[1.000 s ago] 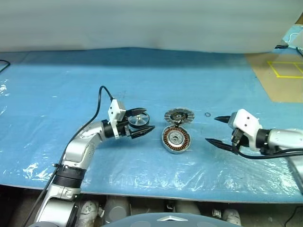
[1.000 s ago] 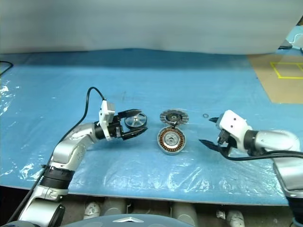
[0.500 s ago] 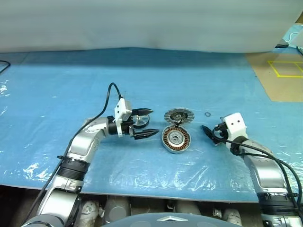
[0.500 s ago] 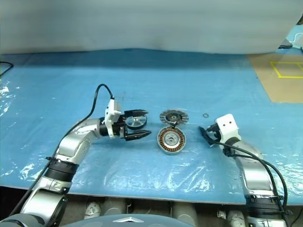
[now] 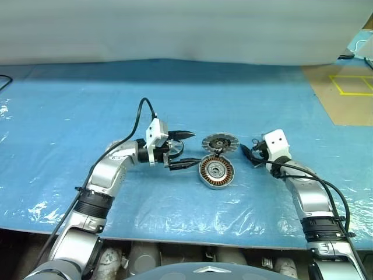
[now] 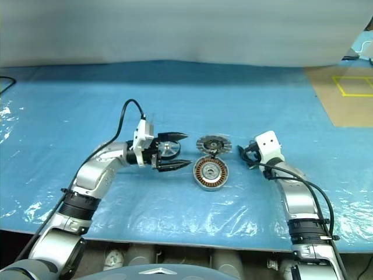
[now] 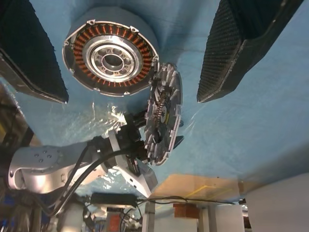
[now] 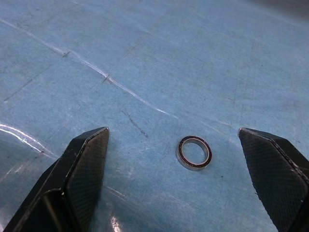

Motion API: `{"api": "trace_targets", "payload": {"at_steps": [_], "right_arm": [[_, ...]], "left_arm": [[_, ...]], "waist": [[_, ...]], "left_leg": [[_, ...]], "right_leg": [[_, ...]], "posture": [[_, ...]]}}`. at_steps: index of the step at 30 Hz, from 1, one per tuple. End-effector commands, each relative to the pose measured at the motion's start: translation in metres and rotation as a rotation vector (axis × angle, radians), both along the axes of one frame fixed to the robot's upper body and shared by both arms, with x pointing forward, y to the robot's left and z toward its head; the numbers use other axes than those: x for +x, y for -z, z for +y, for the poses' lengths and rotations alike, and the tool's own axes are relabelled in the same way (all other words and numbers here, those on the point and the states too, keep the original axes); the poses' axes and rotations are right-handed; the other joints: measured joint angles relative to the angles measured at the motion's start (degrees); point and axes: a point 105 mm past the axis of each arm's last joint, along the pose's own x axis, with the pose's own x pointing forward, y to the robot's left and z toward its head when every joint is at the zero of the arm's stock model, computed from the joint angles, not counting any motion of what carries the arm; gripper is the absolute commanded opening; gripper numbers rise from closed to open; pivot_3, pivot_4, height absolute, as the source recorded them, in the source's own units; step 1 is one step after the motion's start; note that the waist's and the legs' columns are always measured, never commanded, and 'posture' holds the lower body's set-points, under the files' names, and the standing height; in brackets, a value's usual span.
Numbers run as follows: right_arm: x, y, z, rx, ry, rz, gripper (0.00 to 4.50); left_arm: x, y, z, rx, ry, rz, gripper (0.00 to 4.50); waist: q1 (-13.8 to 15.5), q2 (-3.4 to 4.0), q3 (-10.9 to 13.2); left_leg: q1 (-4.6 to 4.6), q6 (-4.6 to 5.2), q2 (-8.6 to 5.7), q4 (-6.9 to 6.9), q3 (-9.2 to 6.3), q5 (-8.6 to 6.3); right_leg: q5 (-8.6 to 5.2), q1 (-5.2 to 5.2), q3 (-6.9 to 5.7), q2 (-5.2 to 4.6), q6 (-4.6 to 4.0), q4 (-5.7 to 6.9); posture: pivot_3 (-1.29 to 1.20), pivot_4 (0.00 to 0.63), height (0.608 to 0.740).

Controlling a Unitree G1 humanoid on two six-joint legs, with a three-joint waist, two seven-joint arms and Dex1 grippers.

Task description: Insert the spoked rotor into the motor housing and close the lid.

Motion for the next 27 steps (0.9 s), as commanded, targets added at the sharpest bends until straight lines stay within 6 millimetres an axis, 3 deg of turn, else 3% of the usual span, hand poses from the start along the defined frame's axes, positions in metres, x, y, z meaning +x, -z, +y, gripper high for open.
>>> {"api": "trace_targets", "payload": {"at_steps": [1,5,9,12,21,27], "right_arm": [[-0.006,0.014,-0.005,-0.014,0.005,0.054,4.47],[-0.009,0.019,-0.002,0.043,0.001,0.087,4.47],[-0.014,0.024,0.003,0.100,-0.003,0.121,4.47],[-0.016,0.025,0.003,0.110,-0.002,0.130,3.93],[-0.014,0.023,0.001,0.119,0.022,0.130,0.76],[-0.016,0.027,0.004,0.087,-0.004,0.141,0.65]], "left_arm": [[-0.001,-0.020,-0.013,0.037,0.016,-0.068,4.50],[-0.001,-0.028,-0.014,0.022,0.023,-0.054,4.50],[-0.001,-0.021,-0.009,0.032,0.033,-0.045,4.50],[-0.005,-0.019,-0.008,0.021,0.056,-0.027,4.50],[-0.005,-0.019,-0.010,-0.007,0.046,0.019,4.50],[-0.001,-0.023,-0.007,-0.034,0.024,0.047,4.50]], "waist": [[0.0,0.00,0.0],[0.0,0.00,0.0],[0.0,0.00,0.0],[0.0,0.00,0.0],[0.1,-0.01,0.0],[0.1,-0.01,0.0]], "left_leg": [[0.05,0.00,0.00,0.01,0.00,0.00],[0.12,-0.01,-0.01,0.00,0.00,0.00],[0.11,-0.01,-0.02,-0.02,0.00,0.00],[0.11,0.00,-0.01,-0.03,0.00,0.00],[0.17,0.02,-0.02,0.01,0.00,-0.01],[0.19,0.00,-0.01,-0.03,0.00,-0.01]], "right_leg": [[0.00,0.07,0.00,-0.01,0.00,0.00],[0.00,0.12,0.01,0.00,0.00,0.00],[0.00,0.12,-0.01,0.02,0.00,-0.04],[-0.01,0.12,-0.01,0.02,-0.01,-0.05],[-0.01,0.26,0.00,-0.04,0.00,-0.06],[-0.01,0.26,-0.01,-0.02,0.00,-0.09]], "posture": [[0.00,0.150,0.740],[0.00,0.150,0.740],[0.00,0.150,0.740],[0.00,0.150,0.740],[0.00,0.150,0.740],[0.00,0.150,0.740]]}}
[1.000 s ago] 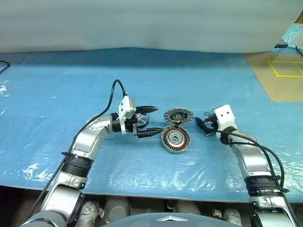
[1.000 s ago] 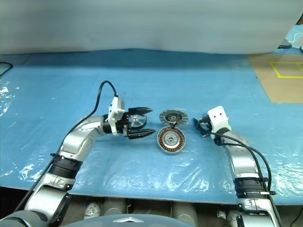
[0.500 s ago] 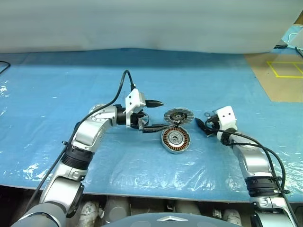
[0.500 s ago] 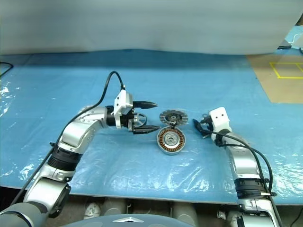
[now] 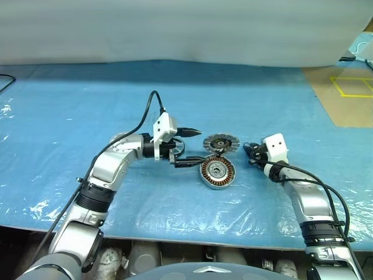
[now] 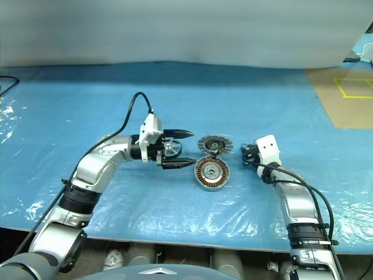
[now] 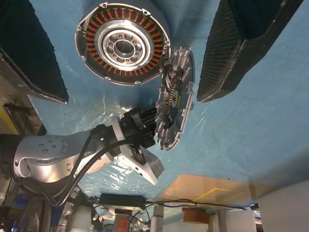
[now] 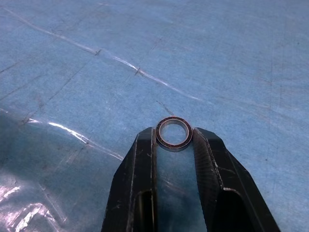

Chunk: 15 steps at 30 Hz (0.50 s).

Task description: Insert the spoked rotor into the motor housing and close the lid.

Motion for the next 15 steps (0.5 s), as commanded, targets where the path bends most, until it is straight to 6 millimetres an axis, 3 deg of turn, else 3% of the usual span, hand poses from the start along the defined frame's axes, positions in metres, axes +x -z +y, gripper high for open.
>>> {"api": "trace_targets", "payload": {"at_steps": [1,4,9,12,15], "right_arm": [[-0.007,0.017,-0.005,-0.030,0.013,0.067,0.65],[-0.013,0.013,0.003,-0.010,-0.047,0.072,0.65],[-0.031,-0.025,0.033,0.069,-0.203,0.002,0.65],[-0.051,-0.032,0.043,0.053,-0.288,0.029,0.65],[-0.072,-0.040,0.038,0.018,-0.342,0.061,0.65]], "left_arm": [[0.002,-0.013,0.004,-0.027,-0.013,-0.036,4.50],[0.001,-0.013,0.006,-0.034,-0.009,-0.039,4.50],[-0.005,-0.021,0.012,-0.114,0.013,-0.038,4.50],[-0.008,-0.015,0.016,-0.104,0.016,-0.018,4.50],[-0.010,0.002,0.022,-0.032,0.020,-0.043,4.50]], "waist": [[0.0,0.00,0.0],[0.0,0.00,0.0],[0.0,0.02,0.0],[0.0,0.04,0.0],[0.2,0.04,0.0]], "left_leg": [[0.00,0.00,0.00,0.00,0.00,0.00],[0.00,0.00,0.00,-0.01,0.00,0.00],[-0.10,0.01,0.01,-0.18,-0.01,-0.01],[-0.27,0.00,0.00,-0.20,0.00,0.00],[-0.26,0.02,0.00,-0.25,0.00,-0.01]], "right_leg": [[0.00,0.00,0.00,0.00,0.00,0.00],[0.00,0.00,0.00,0.00,0.00,-0.02],[-0.02,-0.14,-0.03,0.02,0.02,-0.12],[-0.01,-0.35,0.00,0.02,0.01,-0.10],[-0.02,-0.33,-0.02,0.03,0.02,-0.15]], "posture": [[0.00,0.150,0.740],[0.00,0.150,0.740],[0.00,0.150,0.740],[0.00,0.150,0.740],[0.00,0.150,0.740]]}}
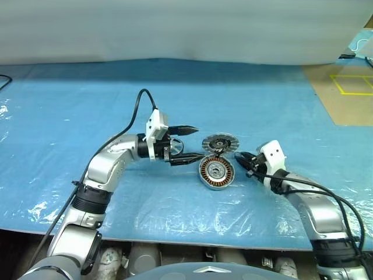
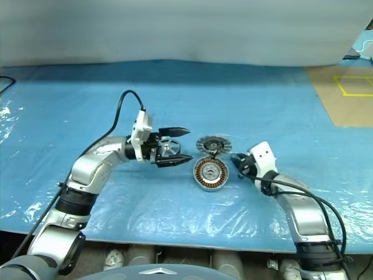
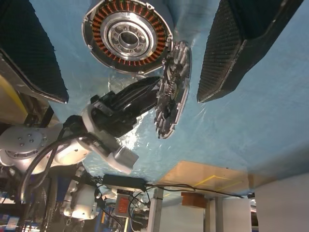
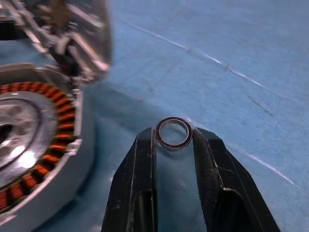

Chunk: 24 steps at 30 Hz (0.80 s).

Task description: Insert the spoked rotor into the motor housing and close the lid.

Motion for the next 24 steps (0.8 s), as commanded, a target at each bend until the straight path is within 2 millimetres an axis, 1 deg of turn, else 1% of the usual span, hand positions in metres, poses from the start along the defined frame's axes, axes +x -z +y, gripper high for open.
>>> {"api": "trace_targets", "payload": {"at_steps": [1,3,5,7,9,12,14,16,18,20,24], "right_arm": [[-0.021,-0.022,-0.001,-0.006,-0.067,-0.015,0.65],[-0.031,-0.031,-0.005,-0.019,-0.089,-0.013,0.65],[-0.040,-0.038,-0.003,-0.032,-0.122,-0.013,0.65],[-0.048,-0.044,0.006,-0.031,-0.179,-0.009,0.65],[-0.054,-0.049,0.023,-0.034,-0.261,-0.011,0.65],[-0.058,-0.053,0.039,-0.035,-0.334,-0.013,0.65],[-0.058,-0.054,0.050,-0.030,-0.387,-0.009,0.65],[-0.053,-0.048,0.055,-0.042,-0.411,-0.001,0.65],[-0.047,-0.039,0.053,-0.070,-0.412,0.007,0.65],[-0.038,-0.030,0.048,-0.086,-0.400,0.020,0.65],[-0.032,-0.023,0.044,-0.092,-0.411,0.024,0.65]], "left_arm": [[-0.006,0.010,0.009,0.063,0.021,-0.077,4.50],[-0.010,0.024,0.016,0.103,0.035,-0.079,4.50],[-0.011,0.035,0.022,0.127,0.033,-0.092,4.50],[-0.012,0.043,0.025,0.145,0.035,-0.118,4.50],[-0.010,0.044,0.023,0.119,0.015,-0.134,4.50],[-0.009,0.045,0.019,0.093,-0.005,-0.161,4.50],[-0.012,0.046,0.018,0.088,0.005,-0.154,4.50],[-0.014,0.047,0.016,0.081,0.012,-0.147,4.50],[-0.017,0.047,0.016,0.076,0.020,-0.152,4.50],[-0.024,0.050,0.017,0.084,0.052,-0.150,4.50],[-0.029,0.051,0.019,0.096,0.073,-0.161,4.50]], "waist": [[0.2,0.00,0.0],[0.2,0.00,0.0],[0.2,0.00,0.0],[0.3,-0.01,0.0],[0.3,0.00,0.0],[0.4,-0.01,0.0],[0.4,-0.01,0.0],[0.3,0.00,0.0],[0.4,-0.01,0.0],[0.4,-0.01,0.0],[0.4,-0.01,0.0]], "left_leg": [[-0.01,0.01,-0.01,-0.02,0.00,-0.01],[0.01,0.16,-0.01,-0.05,0.00,-0.10],[0.03,0.18,-0.03,-0.06,0.01,-0.11],[0.05,0.18,-0.01,-0.06,0.01,-0.11],[0.08,0.18,0.00,-0.06,0.01,-0.11],[0.08,0.18,-0.03,-0.06,0.01,-0.11],[0.08,0.18,-0.03,-0.05,0.01,-0.11],[0.10,0.17,-0.02,-0.06,0.01,-0.11],[0.10,0.15,-0.01,-0.06,0.01,-0.10],[0.06,0.01,-0.04,-0.06,0.01,-0.01],[0.05,0.00,-0.03,-0.06,0.01,-0.01]], "right_leg": [[-0.01,-0.01,0.00,-0.01,0.01,-0.03],[-0.03,0.00,0.01,-0.01,0.06,-0.06],[-0.24,0.00,0.05,-0.02,0.42,-0.06],[-0.27,0.00,0.05,-0.01,0.46,-0.05],[-0.27,0.00,0.04,-0.01,0.47,-0.02],[-0.27,0.02,0.06,-0.02,0.47,-0.02],[-0.22,0.02,0.06,-0.03,0.39,-0.01],[-0.11,0.02,0.06,-0.02,0.21,0.01],[-0.07,0.02,0.05,-0.02,0.13,0.02],[-0.06,0.02,0.05,-0.04,0.12,0.00],[-0.06,0.00,0.04,-0.04,0.10,0.02]], "posture": [[0.00,0.150,0.740],[0.00,0.150,0.740],[0.00,0.150,0.740],[0.00,0.150,0.740],[0.00,0.150,0.740],[0.00,0.150,0.740],[0.00,0.150,0.740],[0.00,0.150,0.740],[0.00,0.150,0.740],[0.00,0.150,0.740],[0.00,0.150,0.740]]}}
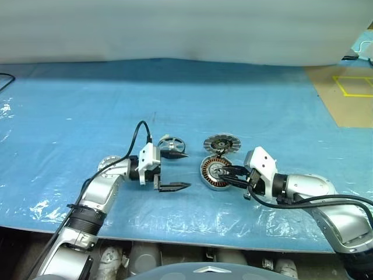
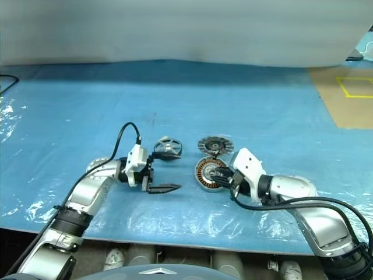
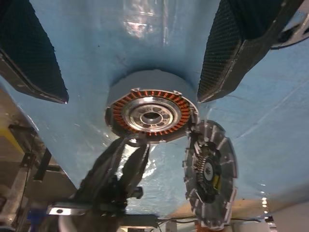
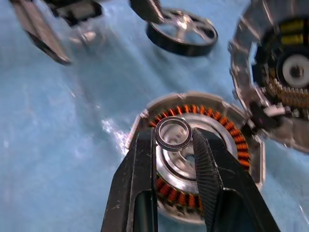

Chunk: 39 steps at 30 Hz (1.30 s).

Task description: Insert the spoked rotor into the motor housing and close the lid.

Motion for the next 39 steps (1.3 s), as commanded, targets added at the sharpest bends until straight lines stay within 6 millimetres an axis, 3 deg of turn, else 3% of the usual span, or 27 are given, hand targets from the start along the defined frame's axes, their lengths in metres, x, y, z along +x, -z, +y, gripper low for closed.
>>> {"api": "trace_targets", "payload": {"at_steps": [1,9,16,23,34,39], "right_arm": [[0.003,-0.004,0.001,0.003,-0.043,-0.046,0.65],[0.006,-0.002,0.001,-0.015,-0.048,-0.071,0.65],[0.014,0.006,0.012,-0.023,-0.052,-0.075,0.65],[0.023,0.002,0.013,-0.025,-0.051,-0.096,0.65],[0.013,-0.003,0.016,-0.030,-0.092,-0.070,0.65],[0.017,0.000,0.012,-0.044,-0.073,-0.067,0.65]], "left_arm": [[-0.006,-0.011,0.000,-0.015,0.034,-0.063,4.50],[-0.016,-0.025,-0.008,-0.059,0.050,-0.059,4.50],[-0.006,-0.027,-0.008,-0.039,0.051,-0.048,4.50],[-0.007,-0.025,-0.006,-0.022,0.057,-0.053,4.50],[0.000,-0.010,0.003,-0.004,-0.004,-0.042,4.50],[0.003,-0.004,0.004,0.004,-0.014,-0.049,4.50]], "waist": [[0.0,0.00,0.0],[-0.1,0.00,0.0],[-0.2,0.00,0.0],[-0.3,0.00,0.0],[-0.3,0.01,0.0],[-0.3,0.00,0.0]], "left_leg": [[0.00,0.01,0.00,0.00,0.00,0.00],[0.02,0.05,0.00,0.06,0.00,-0.02],[0.04,0.18,0.01,0.15,0.00,-0.10],[0.04,0.17,0.03,0.23,0.00,-0.10],[0.07,0.18,0.04,0.31,0.00,-0.10],[0.06,0.18,0.04,0.32,0.00,-0.10]], "right_leg": [[0.00,0.00,0.00,0.00,-0.01,0.01],[0.01,0.02,0.02,0.00,-0.02,0.07],[0.02,0.03,0.02,0.01,-0.04,0.16],[0.03,0.06,0.01,0.01,-0.05,0.18],[0.04,0.07,0.02,0.01,-0.06,0.29],[0.04,0.07,0.03,0.01,-0.06,0.29]], "posture": [[0.00,0.150,0.740],[0.00,0.150,0.740],[0.00,0.150,0.740],[0.00,0.150,0.740],[0.00,0.150,0.740],[0.00,0.150,0.740]]}}
